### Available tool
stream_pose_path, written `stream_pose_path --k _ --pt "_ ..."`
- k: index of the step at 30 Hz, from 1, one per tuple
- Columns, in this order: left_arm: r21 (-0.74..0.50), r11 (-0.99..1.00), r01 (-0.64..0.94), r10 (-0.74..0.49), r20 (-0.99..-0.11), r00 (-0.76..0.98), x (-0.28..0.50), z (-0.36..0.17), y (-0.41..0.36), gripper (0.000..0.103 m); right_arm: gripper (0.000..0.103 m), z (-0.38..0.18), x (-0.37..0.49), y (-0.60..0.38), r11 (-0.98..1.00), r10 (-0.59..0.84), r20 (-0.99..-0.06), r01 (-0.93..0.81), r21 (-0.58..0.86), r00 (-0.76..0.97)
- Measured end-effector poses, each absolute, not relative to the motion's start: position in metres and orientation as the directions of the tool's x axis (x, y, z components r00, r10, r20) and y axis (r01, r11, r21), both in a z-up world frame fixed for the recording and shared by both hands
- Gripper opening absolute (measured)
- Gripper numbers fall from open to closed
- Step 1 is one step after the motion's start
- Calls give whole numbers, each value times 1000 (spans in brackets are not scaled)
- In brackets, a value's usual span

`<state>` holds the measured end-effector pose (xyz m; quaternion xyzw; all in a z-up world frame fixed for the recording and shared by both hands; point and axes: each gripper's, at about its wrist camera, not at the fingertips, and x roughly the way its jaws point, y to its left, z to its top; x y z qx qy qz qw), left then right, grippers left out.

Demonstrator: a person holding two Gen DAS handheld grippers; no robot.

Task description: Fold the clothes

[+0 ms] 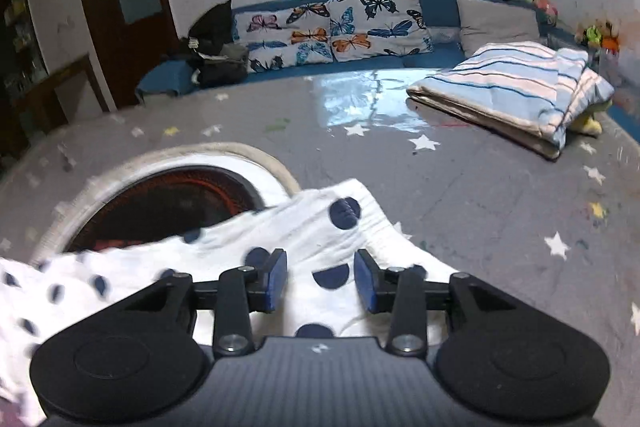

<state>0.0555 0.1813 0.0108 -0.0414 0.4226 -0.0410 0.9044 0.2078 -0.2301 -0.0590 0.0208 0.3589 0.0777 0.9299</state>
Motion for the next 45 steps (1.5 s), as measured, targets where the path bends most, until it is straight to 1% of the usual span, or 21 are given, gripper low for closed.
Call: stream_pose_path --k 2,3,5,7,9,12,13,14,15,17,24,25,26,28,30,32,34,37,38,42,45 --pt "-75 996 43 -85 -770 633 60 8 183 39 35 -63 210 -229 991 126 -659 -120 54 742" --pt "-62 997 36 -71 -770 634 62 8 186 36 34 -63 209 -228 993 108 -658 -109 39 745" --pt "-43 999 8 -37 -758 652 63 11 194 37 35 -63 208 -230 994 102 -657 -94 48 747" --pt "-109 994 -23 -68 -755 652 62 13 206 40 40 -64 206 -229 993 111 -656 -111 41 747" --pt "-164 986 -35 -102 -752 651 53 14 209 43 52 -65 204 -227 990 122 -656 -139 27 745" --pt "-188 982 -1 -140 -735 663 33 16 201 58 66 -66 199 -223 984 133 -656 -176 1 743" --pt "-190 982 12 -150 -732 665 26 16 197 66 70 -67 198 -221 982 139 -655 -187 -2 742" --pt "-194 981 16 -156 -734 662 21 15 194 70 76 -68 197 -220 980 146 -655 -198 -5 741" --pt "-202 979 15 -162 -735 659 18 14 192 71 82 -68 196 -218 978 152 -655 -207 -6 740" --pt "-210 978 14 -165 -727 667 15 13 190 71 86 -69 194 -216 976 158 -655 -219 -11 739" --pt "-77 994 84 -113 -749 652 21 -4 171 69 91 -70 189 -218 969 187 -652 -246 1 735" --pt "-52 994 97 -103 -754 649 22 -7 169 67 92 -70 188 -219 968 192 -651 -253 0 734" --pt "-23 994 109 -89 -755 649 22 -9 167 58 92 -71 187 -219 966 194 -651 -258 -2 734" --pt "34 991 127 -59 -751 658 24 -10 163 45 92 -71 185 -218 964 193 -651 -264 -12 735" --pt "91 986 140 -27 -740 672 26 -8 160 36 93 -72 185 -218 964 190 -652 -266 -17 734" --pt "152 978 143 7 -709 705 26 0 159 16 94 -72 183 -217 964 185 -656 -266 -25 732" --pt "192 971 141 25 -672 740 22 10 161 16 94 -71 179 -217 962 178 -663 -271 -38 727" --pt "226 964 140 47 -663 747 17 9 170 15 95 -71 166 -220 954 195 -665 -296 -41 721" --pt "232 961 149 51 -681 731 16 3 171 12 96 -71 162 -221 953 199 -664 -299 -38 721" --pt "270 946 179 81 -733 675 9 -13 178 13 97 -67 150 -224 958 203 -680 -287 -12 704" --pt "271 951 149 107 -739 665 3 -7 194 20 97 -64 143 -229 954 216 -686 -300 -4 695"
